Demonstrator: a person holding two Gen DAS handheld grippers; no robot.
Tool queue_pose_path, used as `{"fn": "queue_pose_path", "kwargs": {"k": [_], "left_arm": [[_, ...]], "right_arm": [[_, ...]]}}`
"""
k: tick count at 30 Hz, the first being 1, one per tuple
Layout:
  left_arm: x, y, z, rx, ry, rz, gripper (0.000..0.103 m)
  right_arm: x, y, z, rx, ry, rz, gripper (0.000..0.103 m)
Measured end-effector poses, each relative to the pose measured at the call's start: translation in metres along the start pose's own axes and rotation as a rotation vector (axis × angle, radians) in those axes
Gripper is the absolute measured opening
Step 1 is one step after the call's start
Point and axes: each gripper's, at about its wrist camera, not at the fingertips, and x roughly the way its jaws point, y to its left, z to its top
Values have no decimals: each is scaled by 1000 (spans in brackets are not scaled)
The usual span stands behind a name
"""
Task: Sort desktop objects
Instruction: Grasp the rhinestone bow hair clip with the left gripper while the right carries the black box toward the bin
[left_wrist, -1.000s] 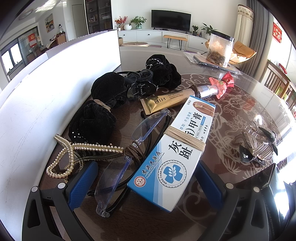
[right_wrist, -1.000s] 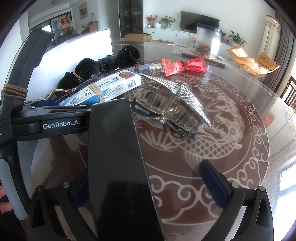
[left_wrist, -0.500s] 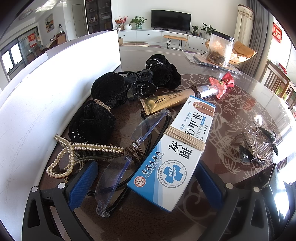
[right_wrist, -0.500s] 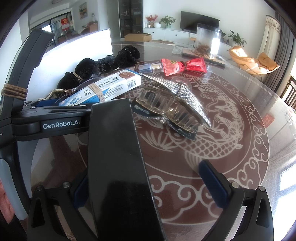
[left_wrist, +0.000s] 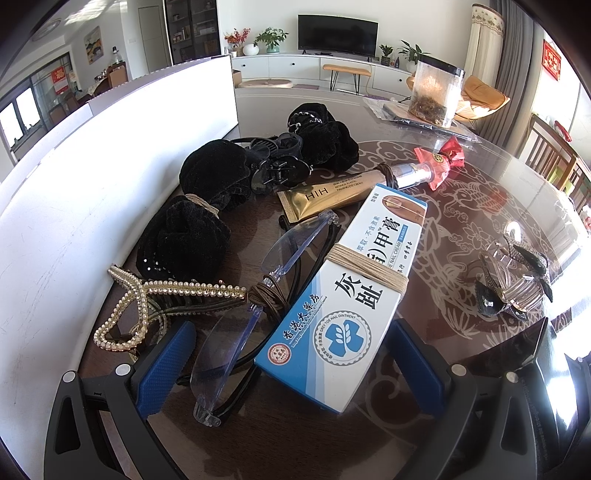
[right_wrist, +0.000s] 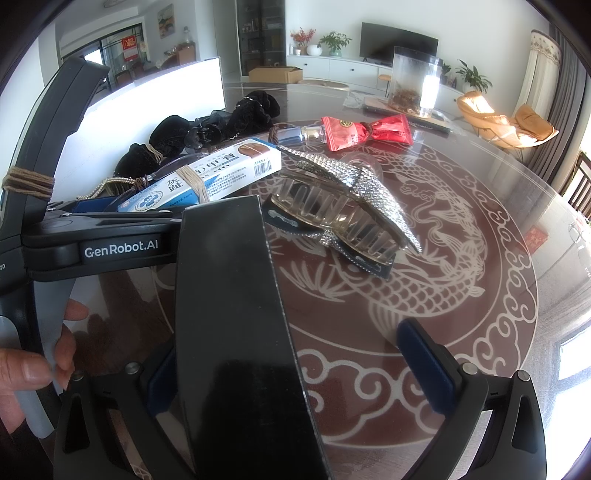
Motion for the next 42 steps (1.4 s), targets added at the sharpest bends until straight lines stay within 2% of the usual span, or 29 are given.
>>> {"fn": "queue_pose_path", "kwargs": {"k": [3, 4, 6, 8, 11, 15, 18, 21, 26, 42], "left_arm": [[-9, 5, -10, 0, 2, 15, 103], [-19, 8, -16, -9, -39, 19, 103], [-48, 14, -32, -12, -173, 8, 103], [-68, 19, -47, 17, -234, -3, 103], [-81, 31, -59, 32, -219, 1, 103], [-95, 67, -65, -120, -249, -94, 103], [-82, 73, -65, -156, -194, -106, 103], [-73, 60, -65, -100, -158, -77, 103], [-70, 41, -66, -19, -158, -38, 103], [-63, 31, -63, 25, -150, -23, 103]], "right_arm": [[0, 0, 0, 0, 0, 0, 103], [0, 0, 0, 1, 0, 0, 103], [0, 0, 0, 1, 0, 0, 103], [0, 0, 0, 1, 0, -1, 103], [0, 0, 0, 1, 0, -1, 103], [0, 0, 0, 1, 0, -1, 103], [0, 0, 0, 2, 0, -1, 103], [0, 0, 0, 2, 0, -1, 103], [0, 0, 0, 3, 0, -2, 103], [0, 0, 0, 4, 1, -3, 103]]}}
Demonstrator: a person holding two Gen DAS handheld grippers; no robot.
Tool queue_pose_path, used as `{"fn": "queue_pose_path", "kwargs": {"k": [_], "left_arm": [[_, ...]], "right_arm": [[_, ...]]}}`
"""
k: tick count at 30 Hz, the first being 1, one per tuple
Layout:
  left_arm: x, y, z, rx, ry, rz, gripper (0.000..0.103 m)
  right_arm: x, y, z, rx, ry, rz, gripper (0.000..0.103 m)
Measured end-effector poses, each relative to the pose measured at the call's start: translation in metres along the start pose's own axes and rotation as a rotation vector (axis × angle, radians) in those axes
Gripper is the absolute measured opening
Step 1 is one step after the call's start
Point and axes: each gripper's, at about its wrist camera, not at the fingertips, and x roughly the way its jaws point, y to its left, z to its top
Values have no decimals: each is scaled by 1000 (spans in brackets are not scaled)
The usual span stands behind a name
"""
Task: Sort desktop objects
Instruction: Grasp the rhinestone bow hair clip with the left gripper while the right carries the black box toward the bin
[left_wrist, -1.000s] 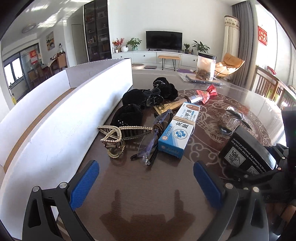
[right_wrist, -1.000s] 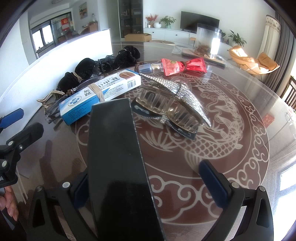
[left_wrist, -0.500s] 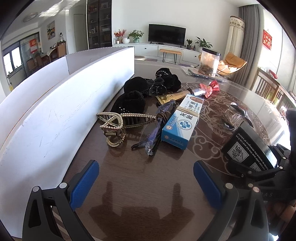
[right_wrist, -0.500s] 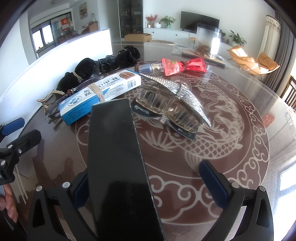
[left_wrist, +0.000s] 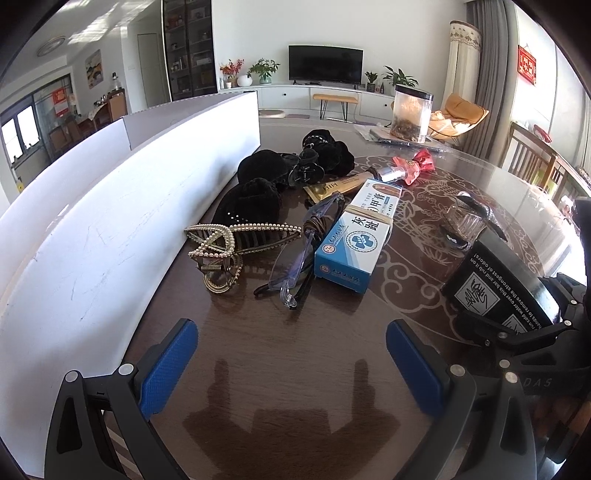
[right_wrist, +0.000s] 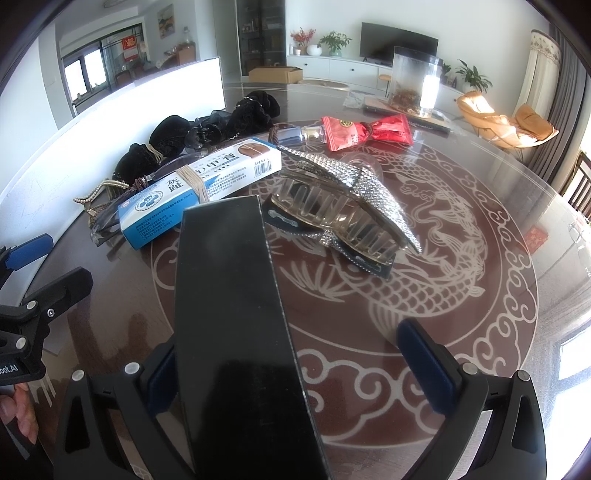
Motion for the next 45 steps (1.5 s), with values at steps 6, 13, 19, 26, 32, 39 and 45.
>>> {"fn": "queue_pose_path", "kwargs": {"k": [6, 13, 19, 26, 32, 39, 45], "left_arm": [[-7, 15, 0, -71, -21, -41, 103], [-6, 19, -1, -88, -8, -70, 103], [-8, 16, 0, -85, 1, -181, 103], [-15, -35, 9, 46, 6, -256, 103], [19, -107, 53, 276, 92, -293, 103], [69, -163, 76, 363, 185, -371, 103], [82, -167, 85, 328, 148, -364, 72]], "right_arm": [[4, 1, 9, -57, 90, 51, 103], [0, 16, 20, -164, 112, 147, 35], [-30, -3, -1, -50, 104, 221, 35], [-71, -69, -40, 235, 43, 346, 35], [-87, -104, -53, 318, 17, 307, 35], [-101, -114, -69, 353, -7, 304, 35], [-96, -114, -71, 332, 16, 289, 35]]}}
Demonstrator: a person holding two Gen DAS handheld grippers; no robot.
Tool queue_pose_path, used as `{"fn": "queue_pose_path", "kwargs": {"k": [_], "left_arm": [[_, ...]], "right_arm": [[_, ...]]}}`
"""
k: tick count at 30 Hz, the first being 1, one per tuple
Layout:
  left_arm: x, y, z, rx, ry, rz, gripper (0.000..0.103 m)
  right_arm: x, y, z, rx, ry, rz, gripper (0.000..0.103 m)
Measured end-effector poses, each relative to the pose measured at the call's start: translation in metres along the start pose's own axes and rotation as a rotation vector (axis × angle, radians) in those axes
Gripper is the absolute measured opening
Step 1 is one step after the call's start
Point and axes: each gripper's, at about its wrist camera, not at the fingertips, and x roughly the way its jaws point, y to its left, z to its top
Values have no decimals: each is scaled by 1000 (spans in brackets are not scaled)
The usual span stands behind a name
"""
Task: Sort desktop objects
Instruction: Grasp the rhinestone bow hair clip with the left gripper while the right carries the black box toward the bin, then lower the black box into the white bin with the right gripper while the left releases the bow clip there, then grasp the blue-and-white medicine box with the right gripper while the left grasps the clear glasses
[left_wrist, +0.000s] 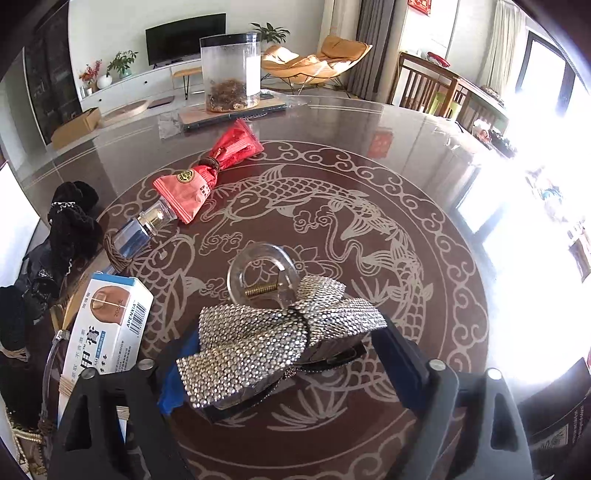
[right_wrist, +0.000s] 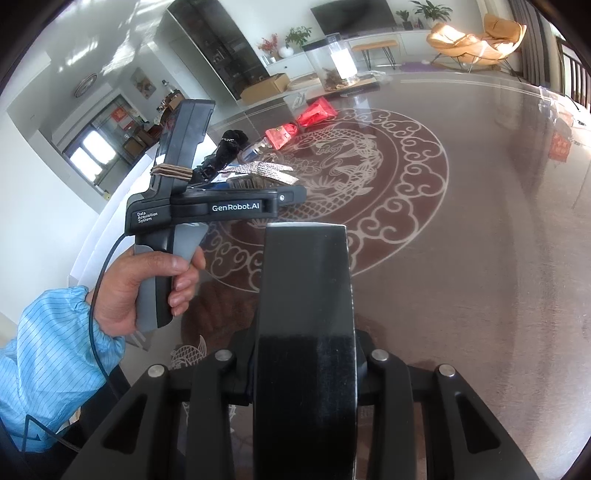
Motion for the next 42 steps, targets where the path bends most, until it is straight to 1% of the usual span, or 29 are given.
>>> {"fn": "queue_pose_path", "kwargs": {"k": [1, 3, 6, 9, 11, 13, 16, 19, 21, 23, 25, 26, 28, 29, 30, 31, 33, 35, 37, 38, 40, 42], "left_arm": [[-4, 1, 0, -12, -8, -12, 71], [-17, 1, -4, -10, -44, -1, 70], [-50, 6, -21, -31, -108, 16, 70], [-101, 26, -37, -110, -165, 15, 70], [-145, 53, -46, -176, -208, 20, 70], [-190, 88, -55, -226, -245, 77, 71], [-246, 155, -76, -314, -264, 209, 71], [-278, 224, -107, -421, -222, 352, 71], [-280, 261, -129, -484, -159, 405, 70], [-272, 286, -152, -532, -88, 423, 70], [-258, 299, -172, -575, -24, 414, 71], [-249, 304, -177, -594, 4, 405, 71], [-235, 311, -187, -616, 56, 412, 71], [-229, 314, -191, -622, 80, 421, 71], [-225, 317, -194, -629, 99, 430, 72], [-222, 319, -197, -635, 113, 439, 72], [-223, 318, -199, -629, 108, 455, 72], [-228, 312, -198, -610, 70, 473, 72], [-236, 302, -196, -586, 34, 498, 72], [-239, 296, -195, -576, 17, 509, 73], [-252, 283, -189, -554, -27, 511, 73], [-258, 269, -183, -535, -76, 502, 75]], "right_arm": [[1, -1, 1, 0, 1, -6, 35], [0, -2, 2, 1, 0, -15, 35], [-1, 1, 6, -10, -6, -21, 35], [4, 14, 14, -47, 7, -13, 35], [10, 35, 26, -102, 12, 2, 35], [17, 66, 45, -167, 7, 43, 35], [34, 133, 80, -259, -7, 155, 35], [56, 221, 109, -364, -17, 285, 35], [74, 283, 122, -439, -20, 350, 35], [100, 339, 129, -505, 0, 387, 35], [133, 383, 130, -566, 41, 386, 35], [151, 401, 127, -599, 67, 364, 35], [186, 423, 121, -636, 118, 319, 36], [202, 428, 118, -638, 156, 308, 37], [215, 429, 116, -627, 184, 298, 42], [225, 429, 115, -611, 205, 292, 51], [232, 424, 114, -592, 222, 280, 61], [222, 411, 120, -584, 194, 301, 64], [203, 391, 129, -590, 149, 303, 74], [194, 377, 134, -589, 123, 290, 77], [176, 336, 150, -558, 73, 250, 85], [164, 283, 165, -473, 36, 177, 87]]}}
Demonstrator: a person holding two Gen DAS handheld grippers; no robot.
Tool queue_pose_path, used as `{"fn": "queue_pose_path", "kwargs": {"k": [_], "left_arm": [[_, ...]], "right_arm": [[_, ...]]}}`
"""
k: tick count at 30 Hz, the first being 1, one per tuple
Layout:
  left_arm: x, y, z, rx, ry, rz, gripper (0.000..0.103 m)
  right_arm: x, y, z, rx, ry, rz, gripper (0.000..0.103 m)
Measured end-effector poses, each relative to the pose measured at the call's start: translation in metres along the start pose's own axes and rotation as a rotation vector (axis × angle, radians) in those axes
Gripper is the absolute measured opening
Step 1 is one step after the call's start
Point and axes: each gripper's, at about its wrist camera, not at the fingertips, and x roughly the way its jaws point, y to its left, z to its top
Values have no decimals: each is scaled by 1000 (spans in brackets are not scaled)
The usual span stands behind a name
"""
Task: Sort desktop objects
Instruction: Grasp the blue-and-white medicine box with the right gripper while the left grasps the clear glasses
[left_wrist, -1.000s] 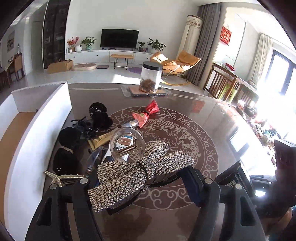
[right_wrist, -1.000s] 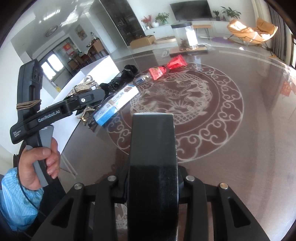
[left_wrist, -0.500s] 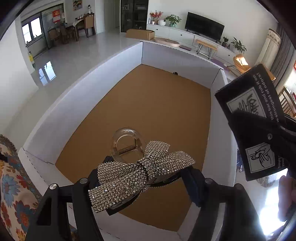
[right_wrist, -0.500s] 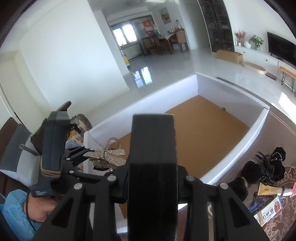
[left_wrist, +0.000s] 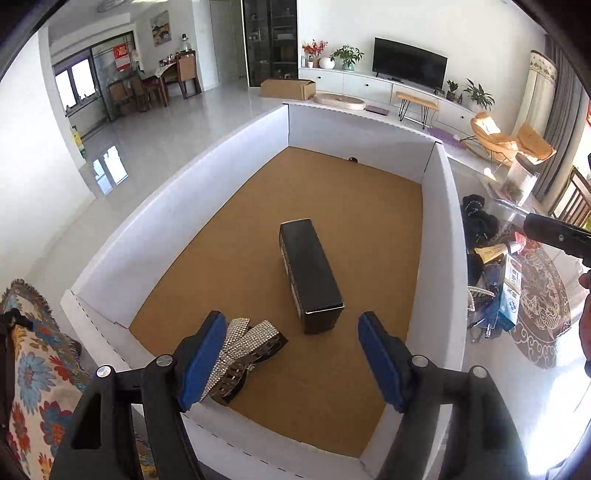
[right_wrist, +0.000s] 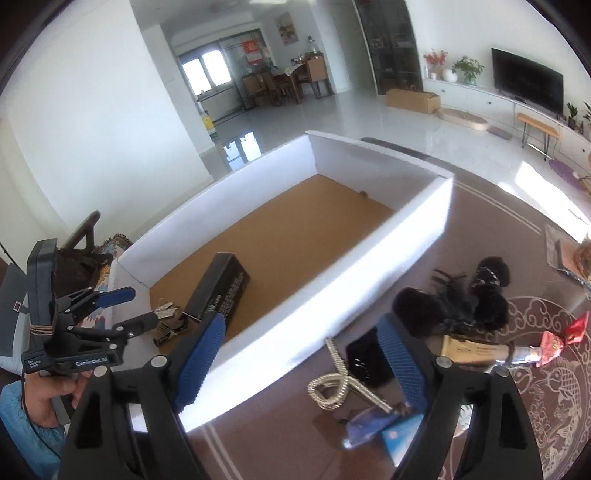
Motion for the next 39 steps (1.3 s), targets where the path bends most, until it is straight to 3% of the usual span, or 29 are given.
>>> {"fn": "queue_pose_path", "kwargs": {"k": [3, 7, 11, 14, 16, 19, 27, 30, 36, 39], "left_arm": [[-20, -19, -2, -1, -74, -50, 88], [-38, -59, 1, 20, -121, -131, 88], [-50, -97, -6, 90, -103, -176, 88], [-48, -117, -17, 174, -82, -152, 88], [-44, -127, -27, 220, -64, -139, 88], [-30, -137, -38, 255, -27, -153, 88], [26, -201, -44, 326, 112, -259, 88], [55, -232, -39, 342, 146, -232, 88], [110, -266, -19, 275, 221, -233, 88], [119, -278, -10, 285, 190, -205, 88]], "right_arm": [[-16, -78, -26, 193, 56, -163, 87], [4, -135, -65, 361, 170, -178, 87], [28, -129, -79, 402, 164, -171, 87], [42, -112, -75, 315, 150, -251, 86], [38, -109, -78, 298, 135, -278, 61], [26, -115, -96, 294, 122, -242, 48], [-44, -119, -166, 184, 153, -268, 47], [-72, -120, -194, 180, 144, -276, 47], [-100, -123, -225, 229, 118, -273, 47], [-104, -123, -229, 233, 108, -275, 47]]}}
